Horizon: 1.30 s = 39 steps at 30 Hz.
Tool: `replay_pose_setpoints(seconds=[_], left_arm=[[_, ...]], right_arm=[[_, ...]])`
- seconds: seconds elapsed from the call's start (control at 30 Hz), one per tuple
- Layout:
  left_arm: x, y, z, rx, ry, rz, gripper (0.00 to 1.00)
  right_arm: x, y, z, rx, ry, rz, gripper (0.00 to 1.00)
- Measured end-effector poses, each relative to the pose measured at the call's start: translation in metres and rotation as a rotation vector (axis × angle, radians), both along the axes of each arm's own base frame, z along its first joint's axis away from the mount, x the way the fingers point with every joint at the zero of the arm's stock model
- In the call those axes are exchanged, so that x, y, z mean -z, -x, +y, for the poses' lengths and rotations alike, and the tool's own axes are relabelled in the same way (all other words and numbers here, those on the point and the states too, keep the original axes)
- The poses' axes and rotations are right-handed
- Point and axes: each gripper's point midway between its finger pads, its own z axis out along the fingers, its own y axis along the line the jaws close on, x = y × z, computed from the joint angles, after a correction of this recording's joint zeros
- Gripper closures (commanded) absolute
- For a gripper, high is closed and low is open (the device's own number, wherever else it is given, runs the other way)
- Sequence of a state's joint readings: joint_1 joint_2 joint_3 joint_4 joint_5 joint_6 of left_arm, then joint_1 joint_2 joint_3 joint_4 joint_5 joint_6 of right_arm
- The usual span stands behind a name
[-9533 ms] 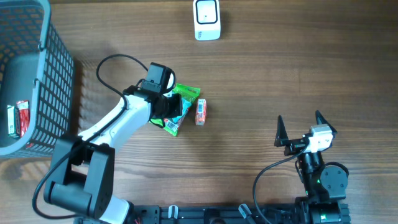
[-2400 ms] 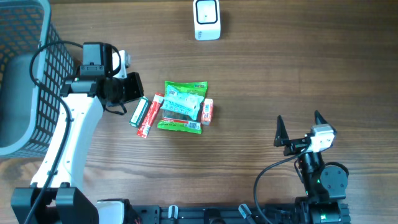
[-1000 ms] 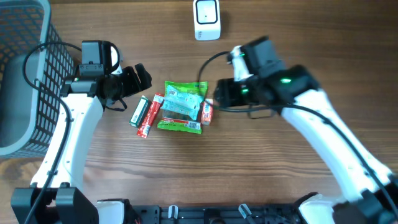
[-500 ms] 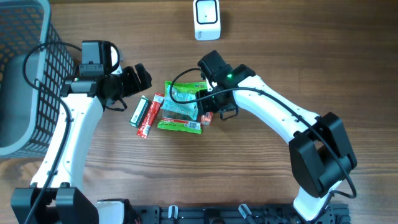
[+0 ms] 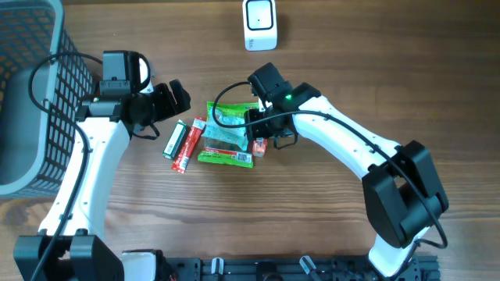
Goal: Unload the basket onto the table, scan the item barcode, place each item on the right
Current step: 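Reach the right gripper over the pile and grasp the clear snack bag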
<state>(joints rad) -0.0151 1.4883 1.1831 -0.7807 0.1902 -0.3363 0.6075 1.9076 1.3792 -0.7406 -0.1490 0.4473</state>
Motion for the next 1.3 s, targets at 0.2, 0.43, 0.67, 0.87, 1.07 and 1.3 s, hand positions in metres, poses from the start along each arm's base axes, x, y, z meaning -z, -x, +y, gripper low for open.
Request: replay_pose_setpoints(seconds=[0.2,0.43,0.67,0.87,1.07,1.3], left_arm=[[0.0,0.0,0.0,0.0,0.0,0.0,0.0],[0.0,0.0,0.0,0.0,0.0,0.0,0.0],[0.0,0.0,0.0,0.0,0.0,0.0,0.0],[0.0,0.0,0.0,0.0,0.0,0.0,0.0],[0.0,0.0,0.0,0.0,0.0,0.0,0.0],[0.0,0.0,0.0,0.0,0.0,0.0,0.0]], right_arm=[[-0.046,-0.023,-0.015,0.008,-0.074,-0.121,0.18],[-0.077,-0.008,0.014,-0.313,-0.159,-0.231,0.25],[-0.074,-0.016,0.037,-0.584,-0.17,-0.375,0.32],[-0.057,-0.026,0.048,-0.654,-0.174,-0.413,0.33],[-0.017,-0.026,0.053,-0.675,-0.177,-0.341,0.33],[0.009,-0.027,0.053,-0.676,-0.167,-0.301,0.31]])
